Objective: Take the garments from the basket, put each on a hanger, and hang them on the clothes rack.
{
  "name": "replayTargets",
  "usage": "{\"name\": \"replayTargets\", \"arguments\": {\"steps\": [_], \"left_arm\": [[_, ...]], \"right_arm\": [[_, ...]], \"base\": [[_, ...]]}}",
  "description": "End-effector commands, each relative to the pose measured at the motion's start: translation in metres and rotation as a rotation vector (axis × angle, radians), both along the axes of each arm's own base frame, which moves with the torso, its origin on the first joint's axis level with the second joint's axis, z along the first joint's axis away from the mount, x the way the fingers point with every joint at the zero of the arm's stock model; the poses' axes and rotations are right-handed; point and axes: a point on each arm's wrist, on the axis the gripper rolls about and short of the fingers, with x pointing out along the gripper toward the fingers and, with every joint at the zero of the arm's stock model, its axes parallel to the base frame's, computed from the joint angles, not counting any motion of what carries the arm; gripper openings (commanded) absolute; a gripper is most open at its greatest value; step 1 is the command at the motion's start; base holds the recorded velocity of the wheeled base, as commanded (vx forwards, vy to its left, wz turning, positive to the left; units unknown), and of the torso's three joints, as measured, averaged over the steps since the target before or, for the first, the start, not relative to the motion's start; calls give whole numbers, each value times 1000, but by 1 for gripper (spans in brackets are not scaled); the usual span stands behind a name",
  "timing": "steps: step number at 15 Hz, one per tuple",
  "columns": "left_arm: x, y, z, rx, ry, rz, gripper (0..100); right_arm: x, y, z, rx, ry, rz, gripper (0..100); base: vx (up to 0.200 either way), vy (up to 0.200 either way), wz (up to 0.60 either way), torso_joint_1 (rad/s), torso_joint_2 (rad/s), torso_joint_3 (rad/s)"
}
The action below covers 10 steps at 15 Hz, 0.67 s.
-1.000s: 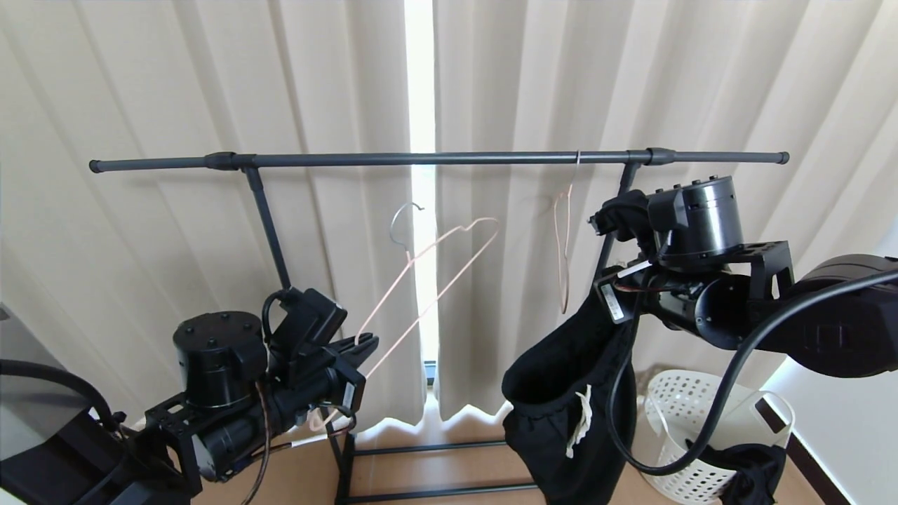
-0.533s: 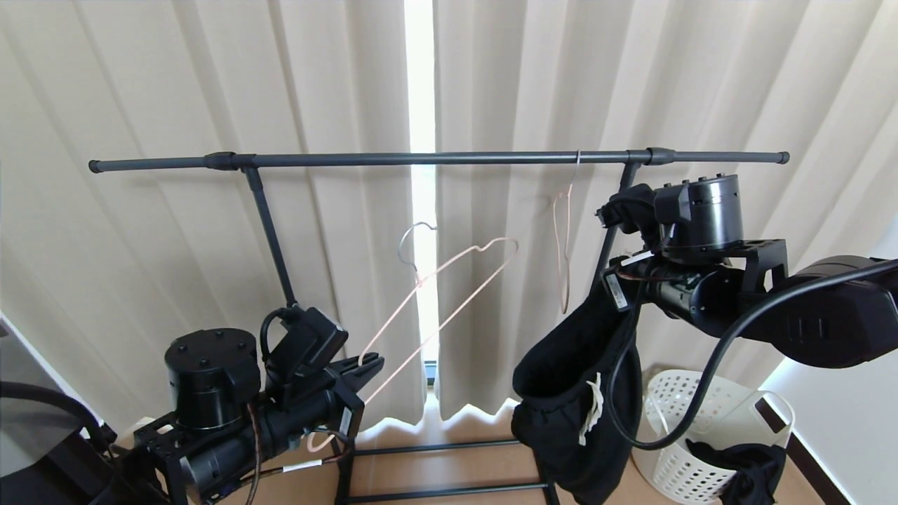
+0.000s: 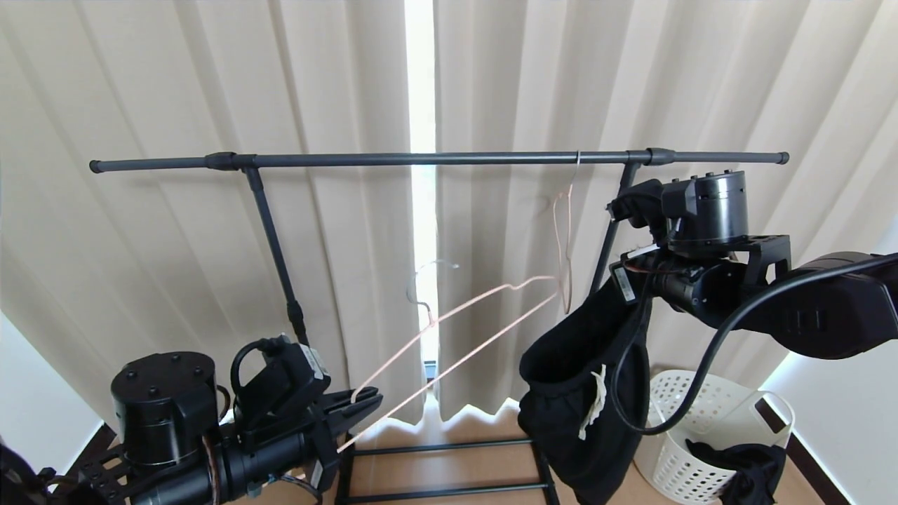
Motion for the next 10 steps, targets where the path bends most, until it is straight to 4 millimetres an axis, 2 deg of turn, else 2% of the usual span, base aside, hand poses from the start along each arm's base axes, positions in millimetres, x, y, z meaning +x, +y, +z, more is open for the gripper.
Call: {"name": "replayTargets", "arguments": {"steps": [1,7,10], "left_arm": [[-4,1,-3,7,16,-17,0],[-9,-8,-8,12,41,-64,0],[-9,-14,-11,2,67,-81,0]], "right_arm": [[2,0,0,4,-13,-6,0],[5,4,-5,0,-24,-16,0],[0,13,-5,-1,-25,7,0]], "base": [[0,0,0,0,0,0],[0,0,0,0,0,0],[0,0,0,0,0,0]]}}
